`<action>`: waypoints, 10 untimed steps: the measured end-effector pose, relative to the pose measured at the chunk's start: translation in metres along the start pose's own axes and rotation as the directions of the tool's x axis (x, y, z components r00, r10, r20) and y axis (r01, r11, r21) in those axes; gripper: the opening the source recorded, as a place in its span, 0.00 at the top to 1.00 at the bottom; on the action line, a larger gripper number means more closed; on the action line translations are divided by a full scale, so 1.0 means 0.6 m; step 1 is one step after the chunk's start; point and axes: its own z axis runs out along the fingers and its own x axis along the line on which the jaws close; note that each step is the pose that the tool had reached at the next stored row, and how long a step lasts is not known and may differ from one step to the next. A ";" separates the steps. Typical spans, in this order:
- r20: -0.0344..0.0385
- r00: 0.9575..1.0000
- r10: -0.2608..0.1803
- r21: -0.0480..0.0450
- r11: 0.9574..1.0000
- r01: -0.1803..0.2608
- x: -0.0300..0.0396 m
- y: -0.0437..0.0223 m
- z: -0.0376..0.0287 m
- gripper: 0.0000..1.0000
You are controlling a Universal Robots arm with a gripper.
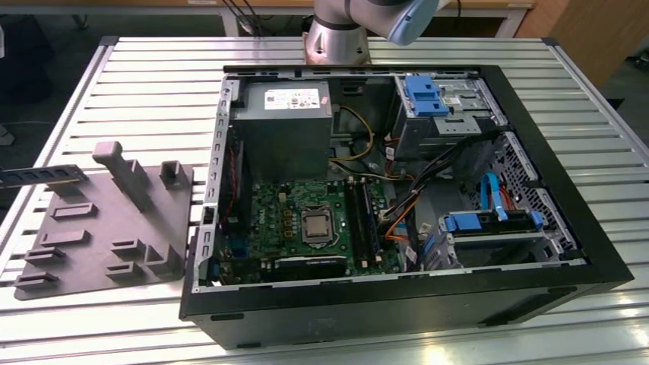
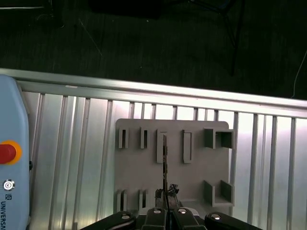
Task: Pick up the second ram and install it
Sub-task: 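Pick up the second ram and move it above second insertion slot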
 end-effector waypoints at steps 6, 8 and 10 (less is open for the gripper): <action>0.001 1.000 0.000 0.000 1.000 0.000 -0.001 0.000 -0.007 0.89; 0.001 1.000 0.000 0.000 1.000 0.000 -0.001 0.000 -0.009 0.89; 0.002 1.000 0.000 0.000 1.000 0.000 -0.001 0.000 -0.011 0.89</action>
